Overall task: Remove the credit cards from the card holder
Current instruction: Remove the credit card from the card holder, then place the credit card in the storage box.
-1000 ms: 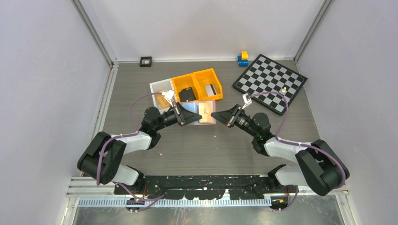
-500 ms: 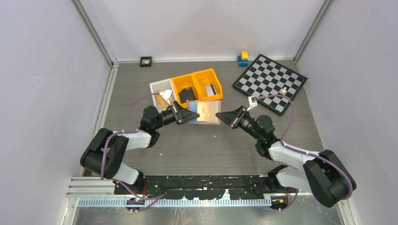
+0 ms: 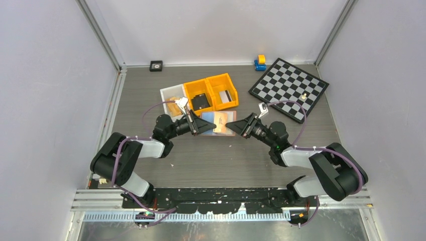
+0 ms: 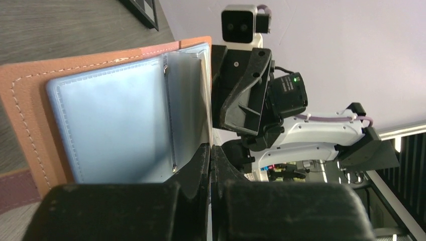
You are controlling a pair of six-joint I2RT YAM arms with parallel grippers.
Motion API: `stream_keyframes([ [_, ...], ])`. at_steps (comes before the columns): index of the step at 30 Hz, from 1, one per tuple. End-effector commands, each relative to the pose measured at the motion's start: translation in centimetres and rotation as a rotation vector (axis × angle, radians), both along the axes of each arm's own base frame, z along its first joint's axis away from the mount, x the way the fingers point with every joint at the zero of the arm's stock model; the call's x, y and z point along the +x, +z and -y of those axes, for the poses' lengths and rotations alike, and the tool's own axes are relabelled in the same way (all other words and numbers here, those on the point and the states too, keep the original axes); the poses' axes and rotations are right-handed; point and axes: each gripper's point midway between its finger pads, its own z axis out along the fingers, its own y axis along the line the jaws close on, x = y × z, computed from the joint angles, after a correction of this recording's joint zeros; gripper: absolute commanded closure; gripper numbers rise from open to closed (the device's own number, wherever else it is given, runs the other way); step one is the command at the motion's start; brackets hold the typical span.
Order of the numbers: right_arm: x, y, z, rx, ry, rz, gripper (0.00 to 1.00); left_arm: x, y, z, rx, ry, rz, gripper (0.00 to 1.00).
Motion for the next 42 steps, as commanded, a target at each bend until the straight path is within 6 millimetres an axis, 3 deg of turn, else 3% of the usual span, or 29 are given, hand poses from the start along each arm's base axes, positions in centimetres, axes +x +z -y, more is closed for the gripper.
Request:
stream_keyframes([
  [1,0.0,4.0,-0.8,0.085,0.051,0.111,0.63,-0.5,3.0,0.9,-0.062,-0.053,0.126,1.00],
  [3,-0.1,4.0,-0.8,0.084,0.051,0.110,0.69,-0.5,3.0,0.9,-0.062,-0.051,0.124,1.00],
  [7,0.0,4.1,-0.5,0.082,0.036,0.111,0.91,-0.3,2.9,0.7,-0.059,-0.036,0.126,1.00],
  [12,0.1,3.9,0.0,0.057,-0.001,0.114,0.98,0.6,2.4,-0.6,-0.046,0.028,0.108,1.00],
  [27,0.3,3.8,0.7,0.033,-0.043,0.120,1.00,1.2,2.3,-1.9,-0.035,0.086,0.105,1.00],
  [29,0.6,3.1,1.0,0.006,-0.065,0.099,0.99,1.3,2.2,-2.2,-0.030,0.097,0.103,1.00],
  [32,1.9,1.0,2.4,-0.108,-0.170,0.031,1.00,1.6,2.0,-2.9,-0.010,0.133,0.101,1.00],
  [39,2.7,0.4,6.3,-0.246,-0.373,0.023,1.00,3.5,-0.7,-5.6,0.211,0.293,0.075,1.00],
  [42,2.8,0.2,7.0,-0.270,-0.410,0.021,1.00,4.8,-1.2,-7.7,0.358,0.420,0.077,1.00],
])
